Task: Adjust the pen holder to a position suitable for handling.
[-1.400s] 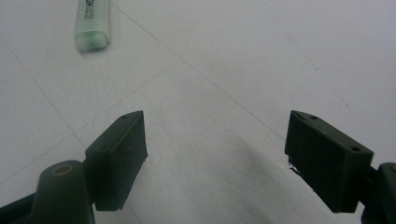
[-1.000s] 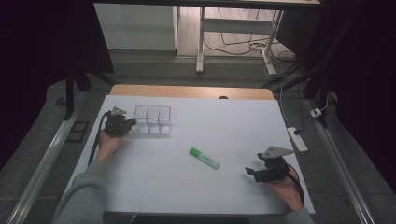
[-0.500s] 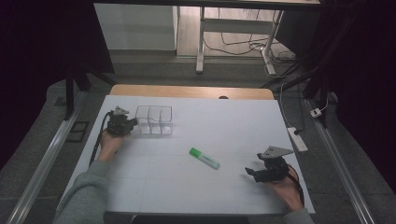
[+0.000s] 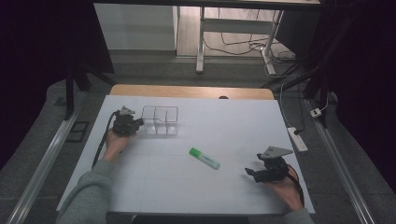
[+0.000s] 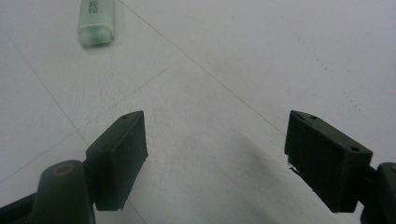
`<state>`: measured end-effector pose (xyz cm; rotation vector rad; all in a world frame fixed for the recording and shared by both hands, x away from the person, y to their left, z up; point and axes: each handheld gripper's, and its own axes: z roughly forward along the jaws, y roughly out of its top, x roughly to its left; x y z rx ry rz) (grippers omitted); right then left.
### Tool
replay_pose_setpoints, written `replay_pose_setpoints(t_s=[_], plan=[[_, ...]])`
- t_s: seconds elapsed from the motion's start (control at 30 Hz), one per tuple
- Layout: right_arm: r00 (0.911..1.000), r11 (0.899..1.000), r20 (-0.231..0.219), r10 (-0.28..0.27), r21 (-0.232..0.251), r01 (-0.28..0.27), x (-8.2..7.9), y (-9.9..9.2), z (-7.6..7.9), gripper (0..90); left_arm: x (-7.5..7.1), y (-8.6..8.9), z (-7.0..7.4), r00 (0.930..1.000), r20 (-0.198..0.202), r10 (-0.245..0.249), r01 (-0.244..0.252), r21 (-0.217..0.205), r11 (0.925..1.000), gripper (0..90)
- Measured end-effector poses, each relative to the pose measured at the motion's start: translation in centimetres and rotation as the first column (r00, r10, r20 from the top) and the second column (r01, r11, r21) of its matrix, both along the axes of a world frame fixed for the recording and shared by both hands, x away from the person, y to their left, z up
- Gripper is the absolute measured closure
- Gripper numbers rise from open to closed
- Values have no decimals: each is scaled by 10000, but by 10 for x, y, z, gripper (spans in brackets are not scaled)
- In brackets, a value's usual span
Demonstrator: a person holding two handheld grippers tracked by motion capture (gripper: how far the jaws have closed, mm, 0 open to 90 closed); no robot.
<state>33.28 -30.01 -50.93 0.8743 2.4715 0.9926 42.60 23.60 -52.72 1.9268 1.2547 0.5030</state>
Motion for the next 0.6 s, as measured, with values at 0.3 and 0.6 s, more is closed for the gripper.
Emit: replay_pose_setpoints(t_s=[0.3, 0.6], plan=[[10000, 10000, -11, -10, 18, 10, 0, 0, 0, 211, 3, -13, 0, 9997, -12, -250, 249, -34, 9997, 889], [10000, 10000, -36, -1, 24, 1, 0, 0, 0, 211, 5, -23, 1, 9991, 2, -435, 435, -26, 9990, 889]])
